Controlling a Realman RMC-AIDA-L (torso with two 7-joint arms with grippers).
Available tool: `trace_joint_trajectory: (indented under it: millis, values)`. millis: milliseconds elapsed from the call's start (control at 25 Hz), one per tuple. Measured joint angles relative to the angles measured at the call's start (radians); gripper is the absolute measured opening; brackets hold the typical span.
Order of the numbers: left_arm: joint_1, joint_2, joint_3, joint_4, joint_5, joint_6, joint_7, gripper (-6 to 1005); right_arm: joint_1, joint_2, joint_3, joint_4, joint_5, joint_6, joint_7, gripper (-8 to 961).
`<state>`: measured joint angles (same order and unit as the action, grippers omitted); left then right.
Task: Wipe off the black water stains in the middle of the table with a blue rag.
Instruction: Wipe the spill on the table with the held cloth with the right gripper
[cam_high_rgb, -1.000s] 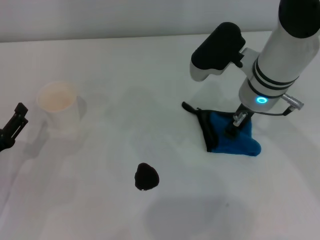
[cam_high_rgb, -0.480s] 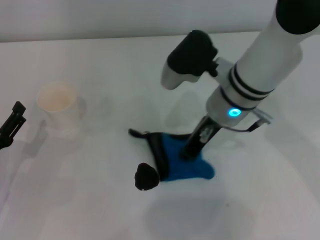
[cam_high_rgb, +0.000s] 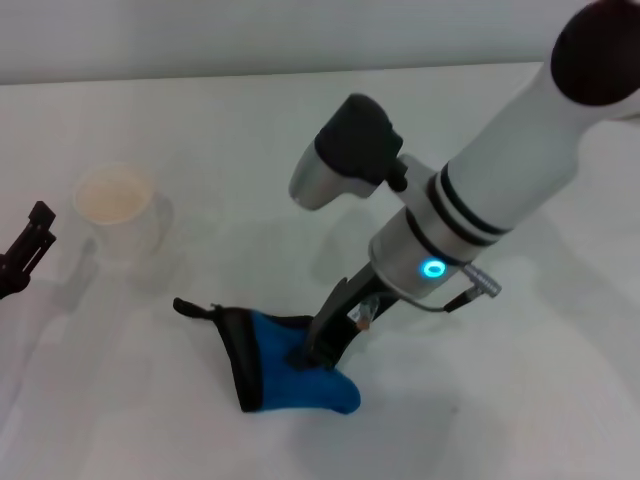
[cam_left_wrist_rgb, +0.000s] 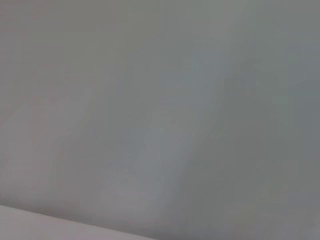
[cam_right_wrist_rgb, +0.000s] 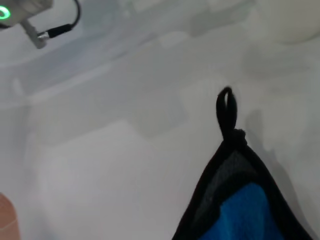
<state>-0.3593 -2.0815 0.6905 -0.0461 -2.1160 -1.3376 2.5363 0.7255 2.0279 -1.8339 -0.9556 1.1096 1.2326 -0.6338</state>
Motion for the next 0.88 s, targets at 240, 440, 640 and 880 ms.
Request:
trace_joint_trajectory:
  millis: [240, 440, 640, 880]
  values:
    - [-0.004, 0.000, 0.003, 0.000, 0.002, 0.003, 0.000, 887, -0.002, 0.000, -0.115, 0.041, 0.040, -0.119, -0.003, 83]
    - [-0.007, 0.001, 0.004, 0.000, 0.002, 0.006, 0.000, 888, -0.014, 0.000, -0.150, 0.054, 0.058, -0.200, -0.003, 84]
    - [-0.007, 0.002, 0.004, 0.000, 0.002, 0.006, -0.001, 888, -0.021, 0.000, -0.151, 0.067, 0.061, -0.247, -0.003, 84]
    - [-0.007, 0.000, 0.004, 0.000, 0.002, 0.002, 0.000, 888, -0.024, -0.003, -0.143, 0.089, 0.058, -0.315, 0.003, 80]
